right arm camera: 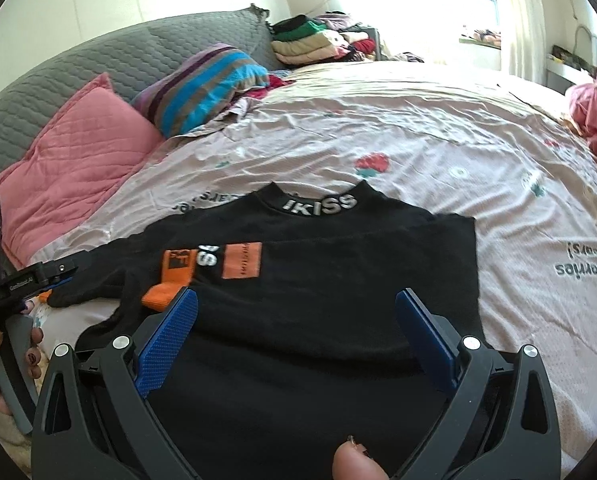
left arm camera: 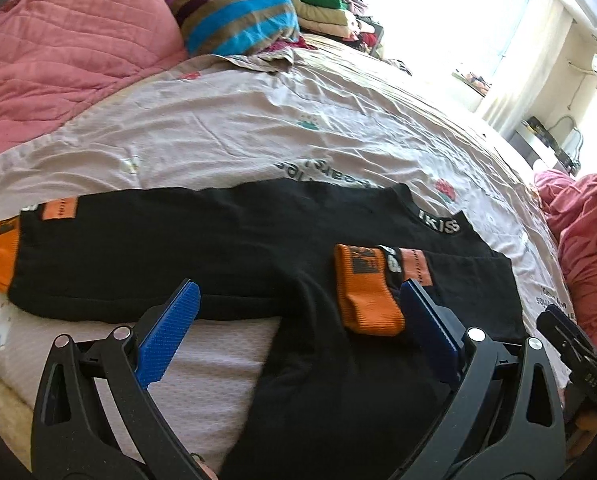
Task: Fold small clothes
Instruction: 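Move the left tool to the orange cuff of the other sleeve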
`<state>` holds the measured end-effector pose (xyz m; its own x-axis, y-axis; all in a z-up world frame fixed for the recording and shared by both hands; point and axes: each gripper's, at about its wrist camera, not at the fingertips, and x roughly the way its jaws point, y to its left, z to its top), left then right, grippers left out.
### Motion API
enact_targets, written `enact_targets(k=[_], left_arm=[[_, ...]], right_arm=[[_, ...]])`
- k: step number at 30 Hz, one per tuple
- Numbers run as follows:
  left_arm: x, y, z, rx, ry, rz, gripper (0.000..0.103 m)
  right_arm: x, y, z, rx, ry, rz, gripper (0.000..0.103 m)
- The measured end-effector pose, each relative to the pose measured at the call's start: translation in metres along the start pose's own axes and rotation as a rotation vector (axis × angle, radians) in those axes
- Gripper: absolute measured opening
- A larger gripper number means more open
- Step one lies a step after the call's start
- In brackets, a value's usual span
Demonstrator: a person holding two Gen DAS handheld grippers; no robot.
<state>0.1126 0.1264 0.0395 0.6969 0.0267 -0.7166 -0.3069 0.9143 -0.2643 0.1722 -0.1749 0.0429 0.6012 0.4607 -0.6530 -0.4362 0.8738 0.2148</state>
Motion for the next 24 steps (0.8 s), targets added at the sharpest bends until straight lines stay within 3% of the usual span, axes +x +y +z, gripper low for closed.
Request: enact_targets(k=[6,24], left_arm=[[-0.014,0.019,0.002,-0.001,-0.039,0.073,0.093],[-0.030,0.083,0.001,-0.121,-0.061,0.138,0.093]], right_arm=[[0.003,0.026,0.007,-0.052,-0.010,0.018,0.098],[0.020,0.117,0.018,-0.185,0.004,0.137,0.098]])
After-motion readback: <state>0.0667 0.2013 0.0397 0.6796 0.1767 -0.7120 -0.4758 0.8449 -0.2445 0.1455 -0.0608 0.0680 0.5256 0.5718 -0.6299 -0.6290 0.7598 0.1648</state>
